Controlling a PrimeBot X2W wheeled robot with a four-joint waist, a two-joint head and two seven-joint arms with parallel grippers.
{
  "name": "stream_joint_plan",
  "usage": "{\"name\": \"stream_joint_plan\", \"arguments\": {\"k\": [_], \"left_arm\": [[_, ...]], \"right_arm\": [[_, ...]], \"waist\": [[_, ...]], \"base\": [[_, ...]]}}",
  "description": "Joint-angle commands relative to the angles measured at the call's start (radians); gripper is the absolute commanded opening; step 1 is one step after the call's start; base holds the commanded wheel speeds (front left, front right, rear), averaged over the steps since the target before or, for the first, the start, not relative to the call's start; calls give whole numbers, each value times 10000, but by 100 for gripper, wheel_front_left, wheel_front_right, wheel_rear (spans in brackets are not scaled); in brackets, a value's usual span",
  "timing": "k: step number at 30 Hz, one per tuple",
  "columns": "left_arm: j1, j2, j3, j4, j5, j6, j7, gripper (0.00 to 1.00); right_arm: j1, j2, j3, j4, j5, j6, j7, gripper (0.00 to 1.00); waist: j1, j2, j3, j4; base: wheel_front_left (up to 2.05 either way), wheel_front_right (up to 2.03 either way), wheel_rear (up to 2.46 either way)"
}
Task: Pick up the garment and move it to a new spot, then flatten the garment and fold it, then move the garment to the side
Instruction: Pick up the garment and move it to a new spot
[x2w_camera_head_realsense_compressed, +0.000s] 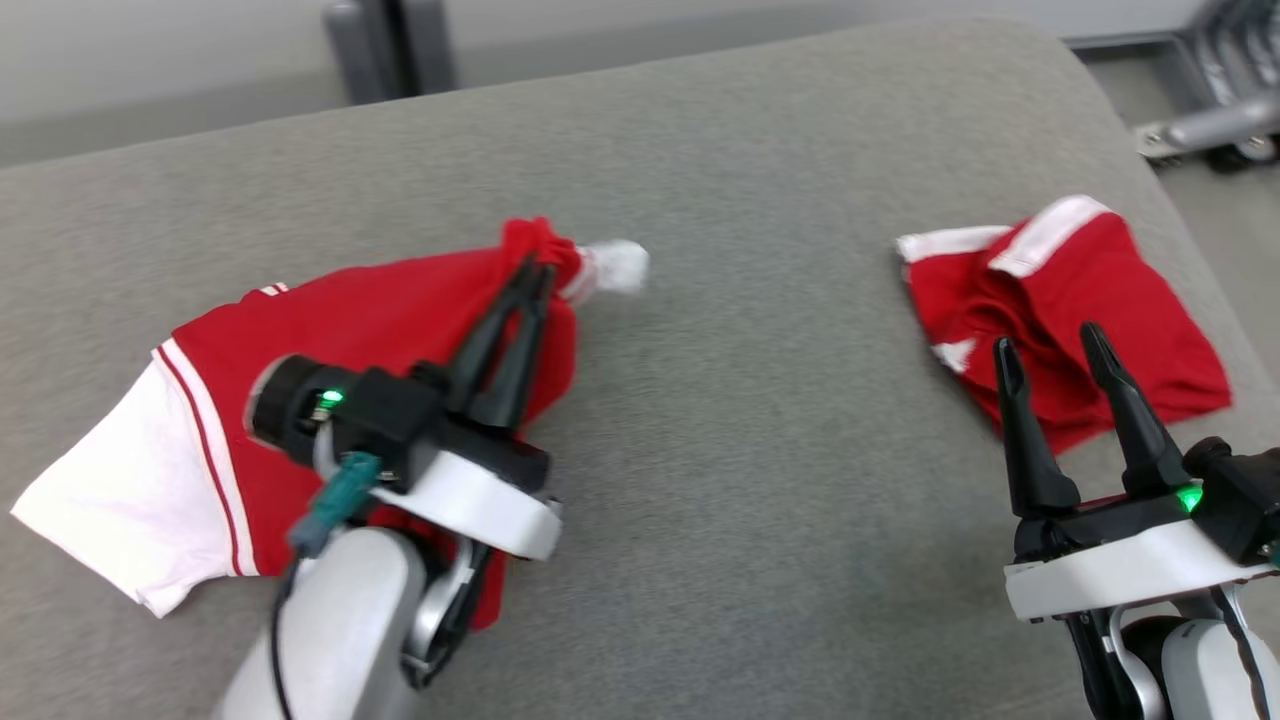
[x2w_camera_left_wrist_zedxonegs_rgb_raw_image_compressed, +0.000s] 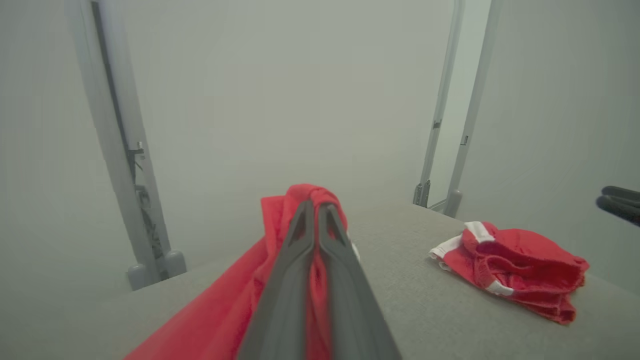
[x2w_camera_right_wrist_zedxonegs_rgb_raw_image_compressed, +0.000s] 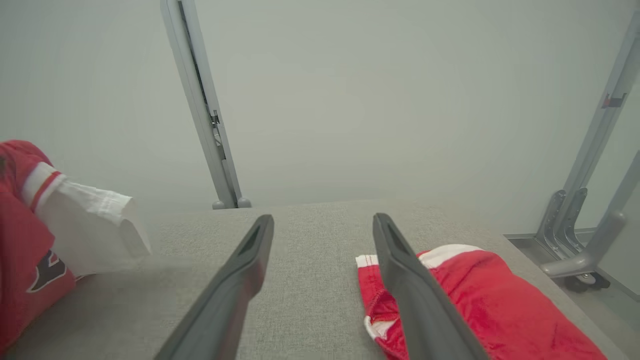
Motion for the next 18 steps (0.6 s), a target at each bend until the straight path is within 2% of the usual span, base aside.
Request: {"name": "stream_joint_plan", "arguments": {"k": [1,8,14,15,16,18], "left_arm": [[-163,-24,-57,85,55,-78,10,0],[-375,-494,-1177,1169,167,-621,228,0],[-260,-651,-1604,2156,-16,-891,179,0],[-242,-658,-1626,2285,-19,-894,144,28],[-230,-658,-1663,2405,-55,-927,86,100],[-212,-713,-1721,2455,-207,-1028,-58,100]], "right_arm": [[32,-53,-32,71,48,3,-105,100],[44,-45,91,388,352,3,-492,100],[-43,-48,106,611,452,3,-695,100],[-53,-50,89,656,454,3,-707,100],[-64,-51,70,686,437,3,-720,100],[-77,-48,22,713,364,3,-721,100]], "waist": [[0,-1,261,-580],[0,-1,619,-1176],[0,-1,719,-1126],[0,-1,704,-1057],[0,-1,683,-975],[0,-1,614,-772]], "base": [[0,0,0],[0,0,0],[0,0,0],[0,0,0],[0,0,0],[0,0,0]]}}
